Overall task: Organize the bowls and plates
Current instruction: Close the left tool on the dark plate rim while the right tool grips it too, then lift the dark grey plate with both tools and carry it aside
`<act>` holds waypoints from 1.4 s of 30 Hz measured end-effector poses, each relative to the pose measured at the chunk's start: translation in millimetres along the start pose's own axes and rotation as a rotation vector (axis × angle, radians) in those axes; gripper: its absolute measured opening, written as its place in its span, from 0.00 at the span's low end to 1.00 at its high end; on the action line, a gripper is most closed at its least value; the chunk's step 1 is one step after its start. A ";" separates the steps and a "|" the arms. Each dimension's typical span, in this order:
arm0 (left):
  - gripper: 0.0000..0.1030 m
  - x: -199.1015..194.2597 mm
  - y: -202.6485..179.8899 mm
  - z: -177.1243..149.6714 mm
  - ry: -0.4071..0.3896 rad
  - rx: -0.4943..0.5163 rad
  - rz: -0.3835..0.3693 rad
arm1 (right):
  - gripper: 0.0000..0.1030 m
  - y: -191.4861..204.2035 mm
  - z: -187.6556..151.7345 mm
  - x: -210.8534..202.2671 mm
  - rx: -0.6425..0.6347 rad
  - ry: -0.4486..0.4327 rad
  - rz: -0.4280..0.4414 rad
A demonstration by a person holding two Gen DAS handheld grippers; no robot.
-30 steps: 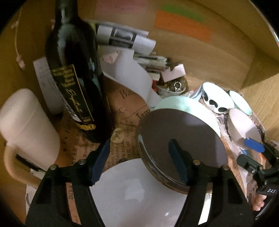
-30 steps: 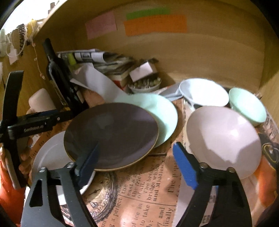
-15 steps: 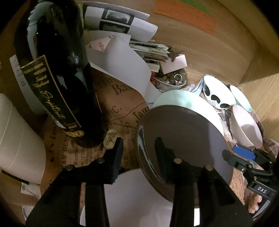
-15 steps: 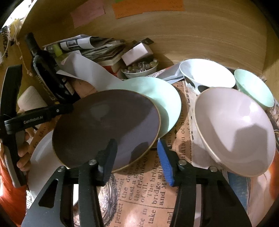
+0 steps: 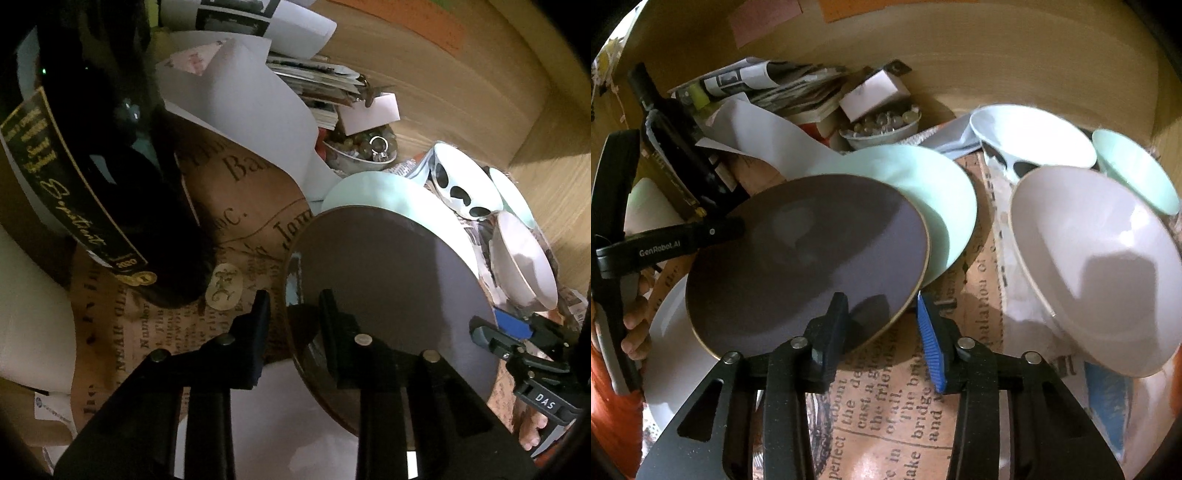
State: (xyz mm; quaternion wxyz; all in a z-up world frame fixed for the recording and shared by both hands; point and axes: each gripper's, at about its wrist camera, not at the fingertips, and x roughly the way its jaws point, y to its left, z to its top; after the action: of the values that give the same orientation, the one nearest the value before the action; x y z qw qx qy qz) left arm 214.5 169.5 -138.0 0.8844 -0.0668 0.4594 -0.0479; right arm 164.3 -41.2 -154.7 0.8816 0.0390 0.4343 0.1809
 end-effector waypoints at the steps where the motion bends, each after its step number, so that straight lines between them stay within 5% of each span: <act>1: 0.25 0.5 0.0 0.3 0.002 0.003 -0.004 | 0.33 -0.2 0.1 -0.2 0.004 -0.003 0.000; 25: 0.25 -5.4 -14.3 -8.2 -0.032 0.045 0.018 | 0.27 0.2 -1.3 -11.2 0.000 -0.056 -0.029; 42: 0.25 -42.1 -23.0 -24.3 -0.127 0.043 0.026 | 0.27 3.1 -7.6 -38.7 -0.034 -0.154 0.008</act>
State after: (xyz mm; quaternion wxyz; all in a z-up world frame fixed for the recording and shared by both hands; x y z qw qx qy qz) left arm 170.0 151.2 -114.1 0.9137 -0.0450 0.4018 -0.0420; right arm 135.9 -52.6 -129.7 0.9121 0.0395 0.3620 0.1884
